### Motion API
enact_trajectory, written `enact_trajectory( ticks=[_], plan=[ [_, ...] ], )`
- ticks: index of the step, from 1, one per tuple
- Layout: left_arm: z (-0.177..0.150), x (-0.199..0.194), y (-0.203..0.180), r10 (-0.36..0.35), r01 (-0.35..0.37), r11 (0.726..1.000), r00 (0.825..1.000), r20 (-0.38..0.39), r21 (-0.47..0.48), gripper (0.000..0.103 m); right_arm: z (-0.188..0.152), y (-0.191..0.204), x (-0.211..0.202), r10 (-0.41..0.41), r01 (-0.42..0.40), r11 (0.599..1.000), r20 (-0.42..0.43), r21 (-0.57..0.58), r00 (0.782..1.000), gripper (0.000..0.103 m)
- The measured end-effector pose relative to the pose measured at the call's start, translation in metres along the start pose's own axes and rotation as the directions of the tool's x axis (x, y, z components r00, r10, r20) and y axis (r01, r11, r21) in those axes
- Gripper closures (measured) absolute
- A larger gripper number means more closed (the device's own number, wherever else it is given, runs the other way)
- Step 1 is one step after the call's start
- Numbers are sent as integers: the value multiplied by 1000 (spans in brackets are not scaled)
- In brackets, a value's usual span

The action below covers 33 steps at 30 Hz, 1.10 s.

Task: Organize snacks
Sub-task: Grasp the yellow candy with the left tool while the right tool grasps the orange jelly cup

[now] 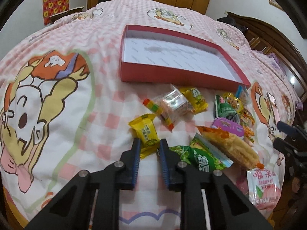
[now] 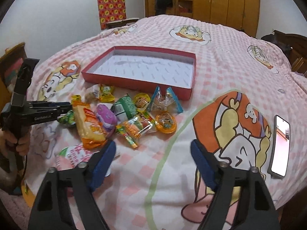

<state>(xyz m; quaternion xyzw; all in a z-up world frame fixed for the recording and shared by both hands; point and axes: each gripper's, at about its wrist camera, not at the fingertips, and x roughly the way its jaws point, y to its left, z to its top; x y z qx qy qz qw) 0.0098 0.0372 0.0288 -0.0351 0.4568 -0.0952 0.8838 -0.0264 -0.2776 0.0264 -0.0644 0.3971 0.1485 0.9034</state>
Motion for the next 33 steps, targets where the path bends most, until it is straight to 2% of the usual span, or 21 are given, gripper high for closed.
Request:
enact_trajectory(
  ticks=[3,9,17,26,29,31,33],
  plan=[
    [0,2,-1,-3,3,1000,1000,6,5,82,5,-10,16,15,-12,998,-43,65,999,40],
    [2,8,0,-5,6,1000,1000,4,-17,80,18,-29,43,33,-21,982,-60,188,998,47],
    [8,14,0,3,-2,1000,1000,15,-22,79,25,-24,66,33,-19,983,-73,185,997,49],
    [16,19,3,-4,6,999,999,44,-42,75,22,-26,72,45,-32,974,-53,224,998,49],
    [17,18,0,3,-3,1000,999,49,-11,81,22,-29,74,50,-38,972,-47,233,998,49],
    [15,15,-4,-6,4,1000,998,61,25,81,20,-32,74,59,-48,965,-34,256,998,53],
    [11,11,-6,-14,11,999,997,70,40,81,18,-33,74,60,-52,963,-24,265,998,69]
  ],
)
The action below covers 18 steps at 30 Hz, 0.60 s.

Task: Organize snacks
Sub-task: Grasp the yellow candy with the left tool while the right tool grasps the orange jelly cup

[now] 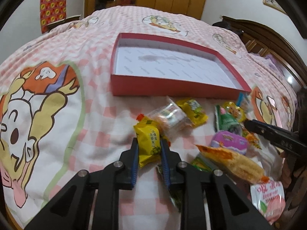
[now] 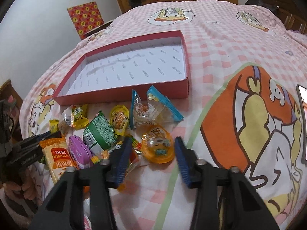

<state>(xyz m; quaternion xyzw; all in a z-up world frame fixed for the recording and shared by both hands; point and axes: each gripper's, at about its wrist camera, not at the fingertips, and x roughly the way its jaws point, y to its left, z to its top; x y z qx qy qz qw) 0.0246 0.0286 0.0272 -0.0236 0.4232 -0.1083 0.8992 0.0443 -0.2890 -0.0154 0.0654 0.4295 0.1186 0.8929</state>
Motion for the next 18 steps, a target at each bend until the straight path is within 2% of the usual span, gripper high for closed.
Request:
enact_trajectory(
  ticks=[9,18],
  plan=[
    [3,-22,0,-30,29,1000,999,26,4,81,-4,3,-13,5,-5,1000,20,-12,1000,82],
    [17,-35,-14,-65,63,997,997,39,42,81,-4,13,-35,17,-15,999,48,-45,999,84]
  ],
)
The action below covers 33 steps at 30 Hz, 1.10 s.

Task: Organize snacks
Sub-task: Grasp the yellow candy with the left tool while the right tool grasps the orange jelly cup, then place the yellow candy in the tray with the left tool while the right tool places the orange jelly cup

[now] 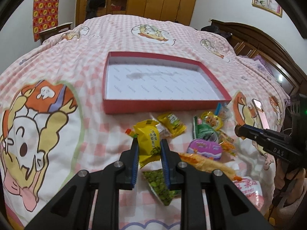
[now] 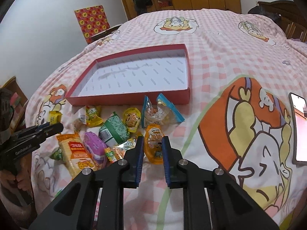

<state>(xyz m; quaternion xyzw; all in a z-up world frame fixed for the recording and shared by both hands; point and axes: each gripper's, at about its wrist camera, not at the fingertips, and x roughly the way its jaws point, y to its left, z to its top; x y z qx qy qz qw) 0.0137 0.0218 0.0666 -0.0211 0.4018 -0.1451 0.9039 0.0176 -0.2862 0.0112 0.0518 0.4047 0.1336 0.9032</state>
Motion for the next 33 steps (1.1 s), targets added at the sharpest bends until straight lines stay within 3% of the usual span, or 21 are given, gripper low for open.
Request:
enact_trajectory(
  ticks=[9,17,25,33],
  plan=[
    [26,0,-1,-33,33,999,999,15,-5,81,11,4,-16,29,-29,999,19,-17,999,84],
    [56,13,1,16,-16,999,1000,3,34,81,39,4,-17,6,-4,999,38,-49,999,84],
    [84,26,12,32,-32,999,999,13,0,81,73,3,3,-16,18,998,21,-66,1000,84],
    [105,51,11,57,-57,998,998,2,39,81,98,-1,28,-37,36,996,-4,-76,999,84]
  ],
)
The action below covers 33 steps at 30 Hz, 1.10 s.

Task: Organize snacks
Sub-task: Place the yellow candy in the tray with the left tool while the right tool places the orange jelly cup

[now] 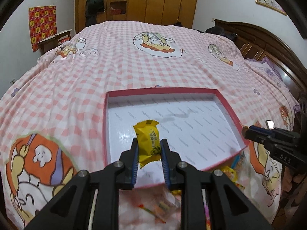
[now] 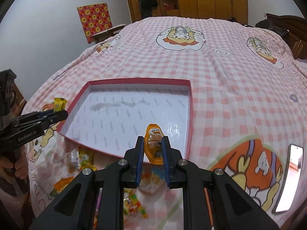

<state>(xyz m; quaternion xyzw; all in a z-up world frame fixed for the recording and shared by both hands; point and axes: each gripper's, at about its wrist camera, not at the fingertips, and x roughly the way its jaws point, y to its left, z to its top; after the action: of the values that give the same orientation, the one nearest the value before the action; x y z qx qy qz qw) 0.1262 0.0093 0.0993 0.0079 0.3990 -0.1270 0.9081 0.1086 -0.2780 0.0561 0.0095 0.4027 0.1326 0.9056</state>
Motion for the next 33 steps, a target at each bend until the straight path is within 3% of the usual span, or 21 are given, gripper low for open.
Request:
enact_trajectory(
  ticks=[12,15,19,33],
  plan=[
    [22,51,-3,0,1,1000,998,-64,20,81,33,-4,50,-32,29,999,-70,-44,997,84],
    [27,63,0,27,-25,999,998,-62,34,81,38,-7,64,-44,39,998,-90,-51,995,84],
    [29,81,6,15,-14,1000,994,-112,11,81,42,-19,81,-75,73,997,-128,-22,989,84],
    [28,91,-2,60,-52,997,991,-122,62,81,34,-20,85,-158,152,987,-135,-55,978,84]
  ],
)
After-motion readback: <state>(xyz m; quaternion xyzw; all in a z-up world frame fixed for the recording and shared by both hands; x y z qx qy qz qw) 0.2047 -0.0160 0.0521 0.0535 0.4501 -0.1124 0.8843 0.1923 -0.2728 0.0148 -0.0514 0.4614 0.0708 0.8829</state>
